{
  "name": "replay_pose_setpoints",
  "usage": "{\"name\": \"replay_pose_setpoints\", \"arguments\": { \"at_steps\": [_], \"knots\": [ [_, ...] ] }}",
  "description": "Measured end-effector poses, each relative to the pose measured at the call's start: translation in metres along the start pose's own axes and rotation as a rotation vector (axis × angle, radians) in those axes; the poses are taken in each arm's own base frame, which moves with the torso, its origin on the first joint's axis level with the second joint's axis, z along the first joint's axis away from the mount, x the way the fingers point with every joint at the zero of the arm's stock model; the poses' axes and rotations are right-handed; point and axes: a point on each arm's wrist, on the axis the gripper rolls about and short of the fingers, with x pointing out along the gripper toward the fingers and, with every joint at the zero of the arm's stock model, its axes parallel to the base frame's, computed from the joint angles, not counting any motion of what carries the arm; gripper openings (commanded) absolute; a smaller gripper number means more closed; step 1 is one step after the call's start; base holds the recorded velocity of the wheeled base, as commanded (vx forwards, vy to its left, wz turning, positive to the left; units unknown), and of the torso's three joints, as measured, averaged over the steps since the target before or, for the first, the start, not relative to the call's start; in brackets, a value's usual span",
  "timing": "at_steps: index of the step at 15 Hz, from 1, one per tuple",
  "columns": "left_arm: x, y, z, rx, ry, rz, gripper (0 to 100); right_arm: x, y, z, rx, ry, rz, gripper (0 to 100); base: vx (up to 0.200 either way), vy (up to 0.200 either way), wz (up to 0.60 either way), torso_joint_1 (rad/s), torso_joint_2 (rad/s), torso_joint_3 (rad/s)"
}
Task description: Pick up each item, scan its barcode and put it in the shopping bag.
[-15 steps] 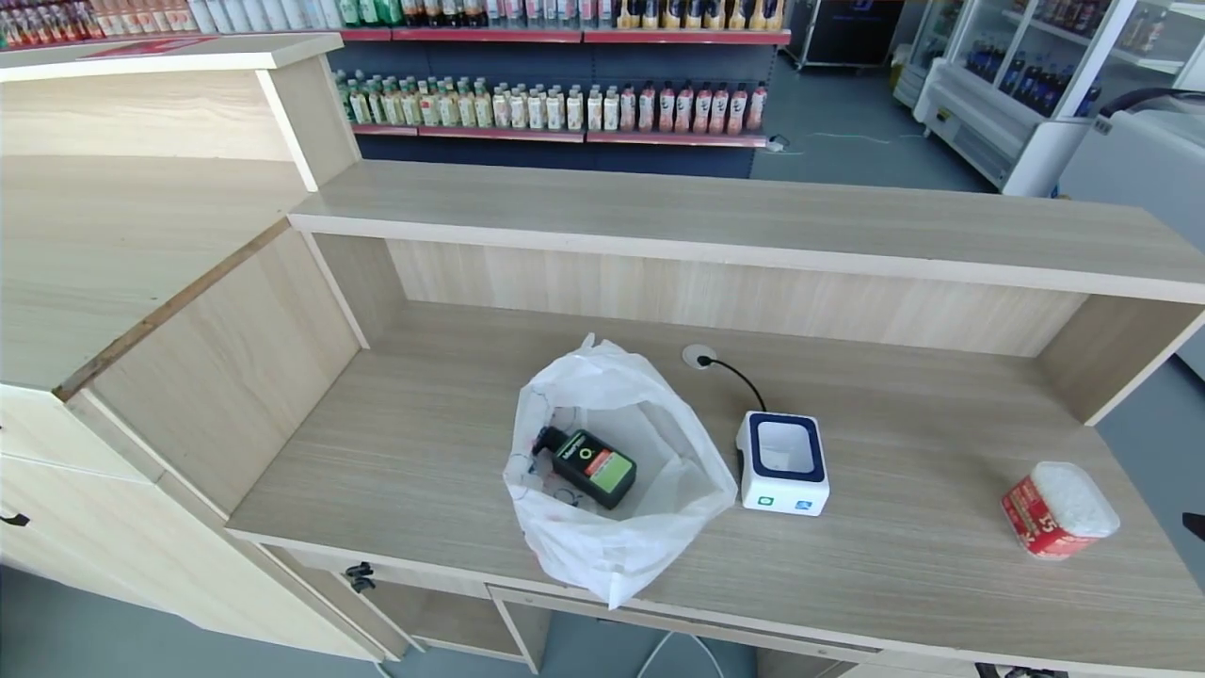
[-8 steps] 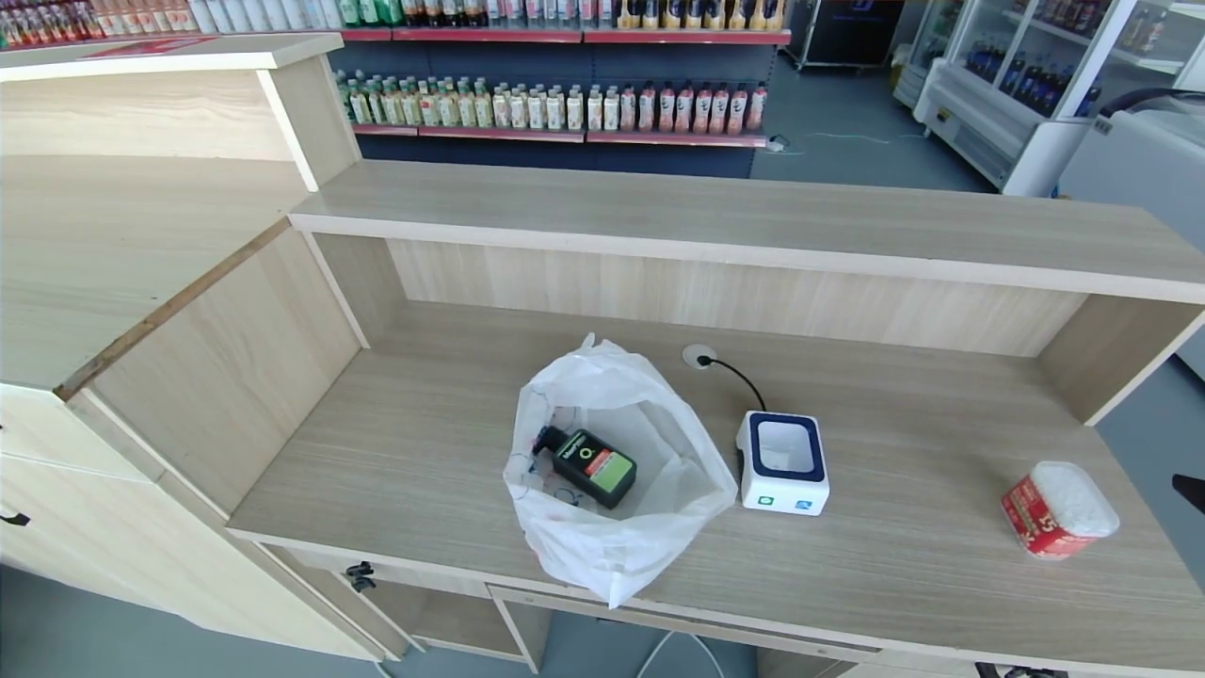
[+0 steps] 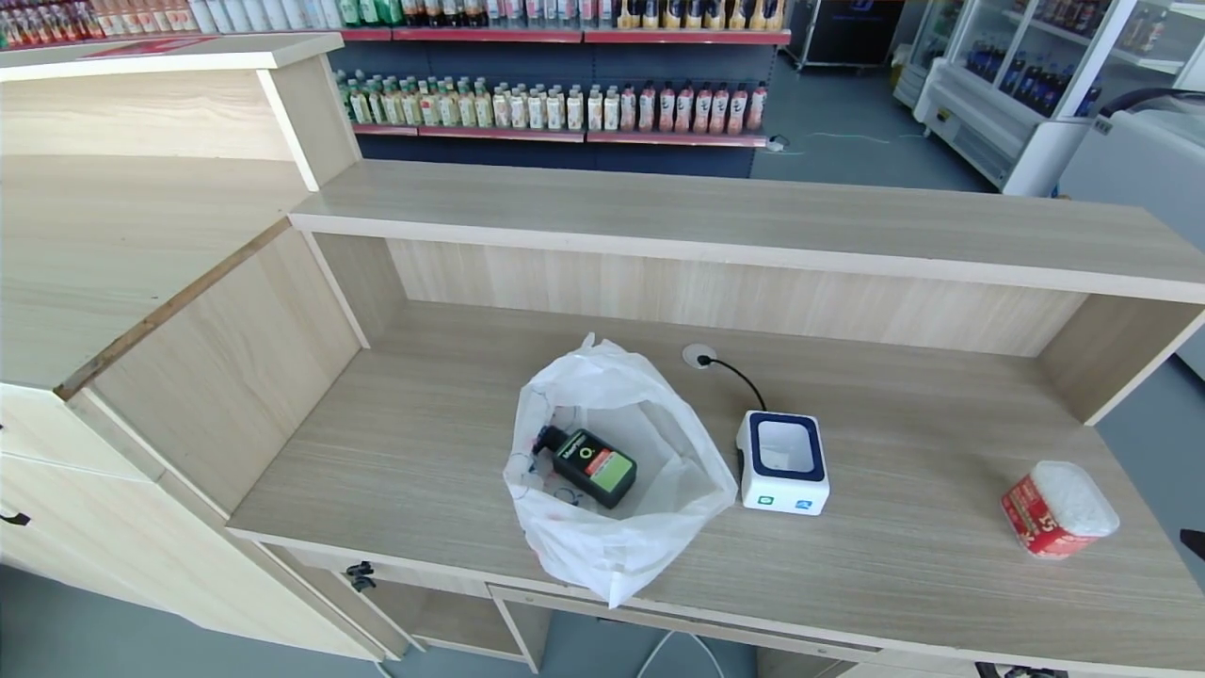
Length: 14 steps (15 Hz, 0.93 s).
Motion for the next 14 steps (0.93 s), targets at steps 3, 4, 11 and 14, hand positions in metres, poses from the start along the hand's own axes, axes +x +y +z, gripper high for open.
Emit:
{"name": "replay_pose_setpoints", "arguments": {
  "at_steps": [3, 4, 11, 14],
  "knots": [
    [0.000, 0.000, 0.000, 0.000, 0.000, 0.000, 100, 0.018, -0.020, -0.010, -0.029, 0.049, -0.055, 100, 0.000, 0.000, 0.00, 0.000, 0.00, 0.000],
    [0.000, 0.000, 0.000, 0.000, 0.000, 0.001, 100, 0.022, -0.023, -0.014, -0.021, 0.062, -0.061, 100, 0.000, 0.000, 0.00, 0.000, 0.00, 0.000],
    [0.000, 0.000, 0.000, 0.000, 0.000, 0.000, 100, 0.053, -0.025, -0.030, -0.026, 0.036, 0.106, 100, 0.000, 0.000, 0.00, 0.000, 0.00, 0.000],
    [0.000, 0.000, 0.000, 0.000, 0.000, 0.000, 100, 0.066, -0.020, -0.034, -0.075, -0.002, 0.235, 100, 0.000, 0.000, 0.00, 0.000, 0.00, 0.000]
  ]
}}
